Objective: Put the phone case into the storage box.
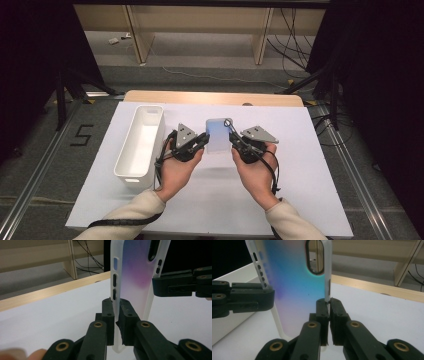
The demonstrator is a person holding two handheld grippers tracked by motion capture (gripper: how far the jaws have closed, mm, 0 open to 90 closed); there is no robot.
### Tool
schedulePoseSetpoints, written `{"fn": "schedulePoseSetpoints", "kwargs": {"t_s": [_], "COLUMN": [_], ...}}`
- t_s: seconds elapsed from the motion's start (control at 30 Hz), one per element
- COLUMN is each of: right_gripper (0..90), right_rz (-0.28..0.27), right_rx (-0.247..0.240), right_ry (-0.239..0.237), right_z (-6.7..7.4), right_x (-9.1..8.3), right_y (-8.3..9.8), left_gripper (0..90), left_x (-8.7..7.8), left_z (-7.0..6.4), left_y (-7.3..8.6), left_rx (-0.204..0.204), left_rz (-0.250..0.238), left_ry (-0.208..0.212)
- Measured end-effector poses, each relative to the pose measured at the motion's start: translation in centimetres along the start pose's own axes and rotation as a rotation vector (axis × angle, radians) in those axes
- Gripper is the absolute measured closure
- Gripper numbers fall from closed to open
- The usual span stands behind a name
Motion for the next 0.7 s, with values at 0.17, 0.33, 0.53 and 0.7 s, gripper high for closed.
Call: {"fn": "schedulePoseSetpoints", "kwargs": {"t_s": [0.17,0.33,0.53,0.7], "right_gripper": [86.2,85.4,84.3,83.6], "right_rz": [-0.011,-0.003,-0.013,-0.017], "right_rx": [-0.016,-0.016,-0.017,-0.014], "right_ry": [-0.003,-0.022,-0.026,-0.038], "right_z": [0.1,0.5,0.6,1.0], "right_x": [0.0,0.0,0.1,0.2], "right_y": [0.1,0.1,0.2,0.2], "left_gripper": [83.9,84.5,85.4,86.2], "left_x": [0.0,0.0,-0.1,-0.1], "left_z": [0.3,0.7,1.1,1.4], "left_y": [-0.1,-0.1,-0.3,-0.4], "left_rx": [0.0,0.004,0.011,0.017], "left_rz": [0.0,-0.001,-0.009,-0.016], "left_ry": [-0.004,-0.015,-0.023,-0.033]}}
Point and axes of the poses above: each handheld gripper's, and its own axes: x roughly forward along the jaws, y roughly out of its underside, z roughly to its left, the point moved 2 cm from there along x, roughly forward along the jaws, and after that the axes turned 5 degrees about -x, right-handed, at the moved point
